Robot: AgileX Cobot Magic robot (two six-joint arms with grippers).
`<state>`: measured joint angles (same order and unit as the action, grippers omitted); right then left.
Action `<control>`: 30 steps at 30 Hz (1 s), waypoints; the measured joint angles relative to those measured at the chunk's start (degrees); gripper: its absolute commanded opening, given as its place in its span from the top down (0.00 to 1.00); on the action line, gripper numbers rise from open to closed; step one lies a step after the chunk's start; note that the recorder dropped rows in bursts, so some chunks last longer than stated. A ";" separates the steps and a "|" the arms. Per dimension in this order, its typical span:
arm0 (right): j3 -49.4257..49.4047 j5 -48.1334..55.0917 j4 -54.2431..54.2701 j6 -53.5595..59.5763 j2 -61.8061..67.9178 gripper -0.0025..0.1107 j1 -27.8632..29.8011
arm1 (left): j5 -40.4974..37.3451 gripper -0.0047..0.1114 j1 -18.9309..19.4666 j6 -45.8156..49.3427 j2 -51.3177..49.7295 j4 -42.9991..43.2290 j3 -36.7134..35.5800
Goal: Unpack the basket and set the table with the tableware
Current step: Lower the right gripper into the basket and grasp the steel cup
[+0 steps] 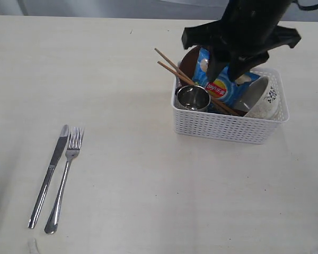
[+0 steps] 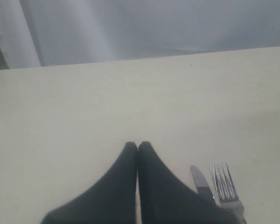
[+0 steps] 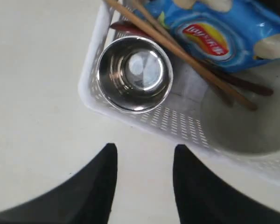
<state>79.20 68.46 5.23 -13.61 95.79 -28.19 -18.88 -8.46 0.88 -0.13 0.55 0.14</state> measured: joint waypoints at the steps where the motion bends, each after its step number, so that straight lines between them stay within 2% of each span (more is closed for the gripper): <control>1: -0.85 -1.20 0.00 -0.67 0.00 0.64 -0.71 | 0.00 0.96 0.00 0.00 0.00 0.00 0.00; 7: -3.35 -5.22 -2.02 -4.56 0.80 0.64 -1.47 | 0.00 0.96 0.00 0.00 0.00 0.00 0.00; 30: -3.43 -10.05 -3.51 -5.49 13.64 0.65 -1.47 | 0.00 0.96 0.00 0.00 0.00 0.00 0.00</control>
<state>75.77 58.41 1.72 -19.10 109.43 -29.66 -18.88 -8.46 0.88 -0.13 0.55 0.14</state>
